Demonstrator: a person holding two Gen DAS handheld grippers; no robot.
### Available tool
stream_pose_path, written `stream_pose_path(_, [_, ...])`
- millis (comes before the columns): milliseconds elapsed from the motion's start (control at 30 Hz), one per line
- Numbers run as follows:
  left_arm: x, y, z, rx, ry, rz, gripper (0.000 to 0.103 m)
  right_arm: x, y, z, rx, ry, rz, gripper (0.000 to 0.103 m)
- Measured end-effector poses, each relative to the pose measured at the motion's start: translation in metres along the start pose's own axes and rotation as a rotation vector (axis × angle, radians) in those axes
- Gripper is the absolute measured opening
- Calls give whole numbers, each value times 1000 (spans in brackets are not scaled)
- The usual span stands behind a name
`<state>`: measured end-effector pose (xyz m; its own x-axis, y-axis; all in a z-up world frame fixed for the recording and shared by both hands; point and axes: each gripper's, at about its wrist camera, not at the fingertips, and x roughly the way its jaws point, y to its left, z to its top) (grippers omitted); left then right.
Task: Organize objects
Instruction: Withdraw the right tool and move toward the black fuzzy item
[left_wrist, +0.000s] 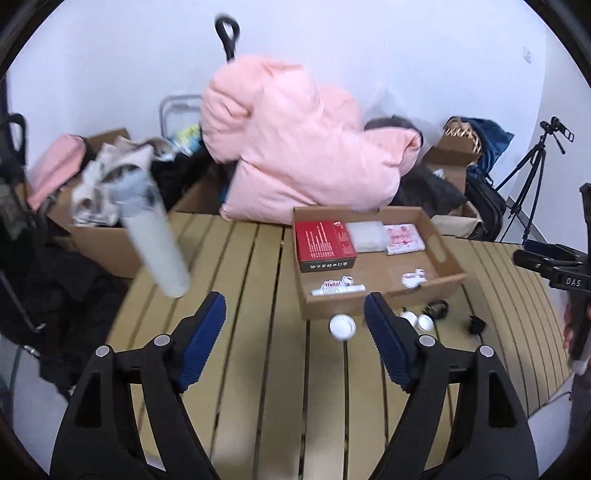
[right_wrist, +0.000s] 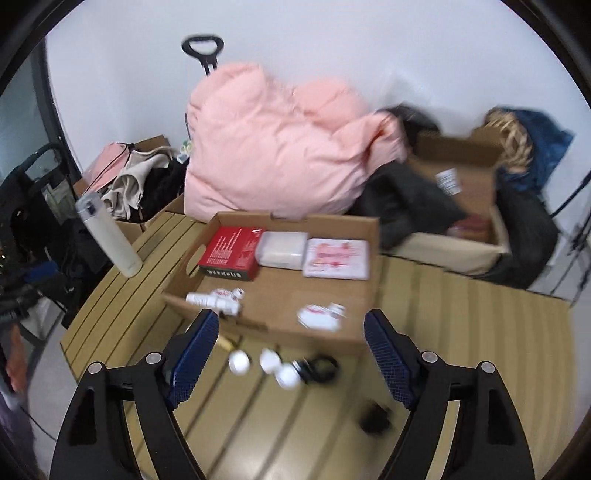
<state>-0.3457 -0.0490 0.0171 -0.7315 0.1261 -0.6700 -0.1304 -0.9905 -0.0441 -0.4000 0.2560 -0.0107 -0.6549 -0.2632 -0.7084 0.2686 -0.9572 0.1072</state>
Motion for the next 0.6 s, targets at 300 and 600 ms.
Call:
stream_pose_path(300, [-135, -19, -67, 39, -89, 29, 89, -134, 34, -74, -72, -37, 40, 84])
stream_pose_path(600, [-176, -52, -198, 103, -53, -91, 100, -172, 78, -241, -73, -58, 45, 84])
